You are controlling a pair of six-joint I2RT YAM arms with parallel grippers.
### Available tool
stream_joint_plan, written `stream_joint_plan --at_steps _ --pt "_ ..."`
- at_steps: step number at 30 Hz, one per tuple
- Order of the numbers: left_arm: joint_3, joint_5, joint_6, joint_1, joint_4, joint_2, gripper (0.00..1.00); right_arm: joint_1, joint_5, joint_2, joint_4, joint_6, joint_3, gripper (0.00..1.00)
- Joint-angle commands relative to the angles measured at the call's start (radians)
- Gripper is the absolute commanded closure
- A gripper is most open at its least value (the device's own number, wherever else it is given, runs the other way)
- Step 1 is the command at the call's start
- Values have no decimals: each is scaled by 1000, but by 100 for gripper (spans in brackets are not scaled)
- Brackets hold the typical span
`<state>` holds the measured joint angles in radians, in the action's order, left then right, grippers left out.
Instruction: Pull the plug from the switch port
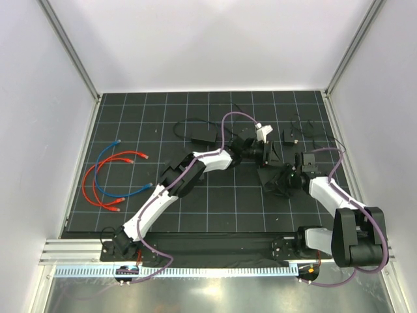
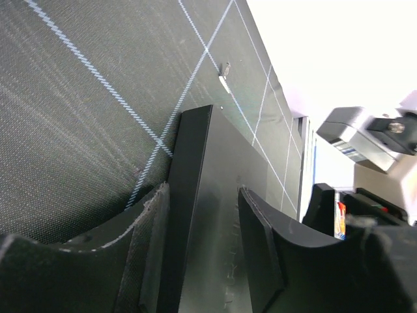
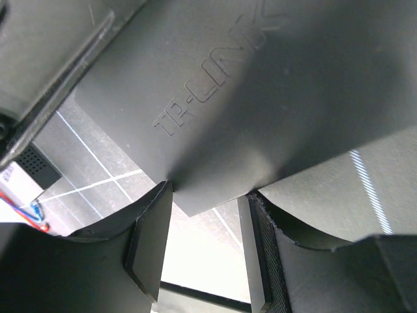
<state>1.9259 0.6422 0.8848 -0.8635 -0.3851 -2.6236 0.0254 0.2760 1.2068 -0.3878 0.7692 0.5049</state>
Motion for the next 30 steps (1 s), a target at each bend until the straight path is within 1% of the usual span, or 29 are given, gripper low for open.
stream_joint_plan --at_steps 1,2,6,9,10,14,18,20,22,23,24,27,28,29,30 --pt "33 119 -10 -26 46 -16 49 10 -12 57 121 -1 27 49" --pt "36 120 -18 -26 66 -15 49 10 -12 72 122 -10 35 49" --pt "30 126 -26 -14 63 -3 46 10 -24 120 150 -24 50 49" --pt "70 172 -24 -12 80 -15 45 13 -14 138 174 -15 53 49" --pt "103 183 -27 -12 87 -29 45 14 -14 146 179 -13 57 48" --pt "142 231 -21 -14 100 -52 44 13 -20 155 201 -4 58 49" --pt "142 218 -26 -12 106 -49 44 16 -23 155 211 4 55 48" --pt "134 176 -40 -6 132 -27 39 15 -26 148 211 -1 52 48" --pt "134 159 -87 3 190 -15 31 18 -37 140 211 -1 46 48" --pt "139 151 -99 7 207 -7 30 19 -40 137 211 -4 41 48" --pt "145 134 -109 15 225 0 26 18 -38 137 214 -4 38 48" --pt "118 146 -119 40 219 37 19 18 -35 134 213 -8 37 47" --pt "96 136 -124 49 201 56 14 18 -26 129 211 -11 31 47" --pt "75 132 -125 53 187 72 10 18 -21 117 210 -21 27 46" --pt "40 129 -132 57 178 111 4 18 -18 90 204 -24 24 45"
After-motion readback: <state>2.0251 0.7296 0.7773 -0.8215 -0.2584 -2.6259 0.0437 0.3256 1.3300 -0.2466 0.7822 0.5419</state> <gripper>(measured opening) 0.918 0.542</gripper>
